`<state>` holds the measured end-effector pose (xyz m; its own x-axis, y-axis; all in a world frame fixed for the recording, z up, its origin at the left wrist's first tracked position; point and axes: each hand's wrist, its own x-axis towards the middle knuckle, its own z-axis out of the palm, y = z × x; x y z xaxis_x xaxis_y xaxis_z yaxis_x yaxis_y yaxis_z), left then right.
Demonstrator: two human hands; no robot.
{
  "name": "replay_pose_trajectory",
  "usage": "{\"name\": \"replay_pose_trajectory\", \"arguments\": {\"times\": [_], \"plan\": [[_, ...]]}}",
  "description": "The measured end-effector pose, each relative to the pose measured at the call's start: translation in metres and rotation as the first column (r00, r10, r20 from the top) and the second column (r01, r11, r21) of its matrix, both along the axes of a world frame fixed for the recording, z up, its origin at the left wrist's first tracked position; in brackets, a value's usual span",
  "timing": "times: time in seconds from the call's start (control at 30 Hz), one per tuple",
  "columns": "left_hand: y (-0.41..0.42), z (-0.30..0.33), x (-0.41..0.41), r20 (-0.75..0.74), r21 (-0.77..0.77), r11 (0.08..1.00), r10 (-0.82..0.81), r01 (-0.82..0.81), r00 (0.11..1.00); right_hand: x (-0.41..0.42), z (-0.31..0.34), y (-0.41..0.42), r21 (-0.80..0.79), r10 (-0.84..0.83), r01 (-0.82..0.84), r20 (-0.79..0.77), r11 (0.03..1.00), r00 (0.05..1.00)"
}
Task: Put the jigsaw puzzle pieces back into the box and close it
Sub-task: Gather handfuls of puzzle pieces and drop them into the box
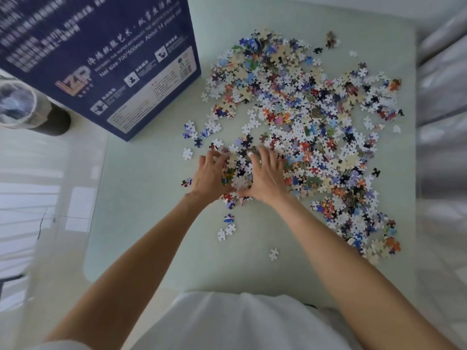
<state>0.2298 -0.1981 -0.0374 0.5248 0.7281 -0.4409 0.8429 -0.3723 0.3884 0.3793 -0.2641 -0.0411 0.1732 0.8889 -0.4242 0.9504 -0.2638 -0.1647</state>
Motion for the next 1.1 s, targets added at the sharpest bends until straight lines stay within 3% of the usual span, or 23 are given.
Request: {"name": "replay_pose_trajectory", "arguments": {"times": [0.13,0.33,0.77,1.1], "plan": [[-0.001,0.001,0.0,0.071,-0.018,1.0,0.024,-0.023,0.997,-0.005,0.0,-0.004,0.105,0.007,-0.007,-0.008,0.995,1.0],[0.001,0.009,-0.011,0.213,-0.024,0.994,0.109,-0.107,0.971,-0.011,-0.003,0.003,0.112,-0.014,0.016,-0.022,0.994,1.0],[0.007,0.015,-0.015,0.18,-0.012,0.99,0.144,-0.144,0.973,-0.008,0.017,-0.003,0.09,-0.159,0.195,-0.31,0.977,0.937],[0.003,0.021,-0.025,0.274,-0.016,0.977,0.207,-0.211,0.939,-0.001,0.025,-0.014,0.085,-0.305,0.37,-0.414,0.925,0.858]]}}
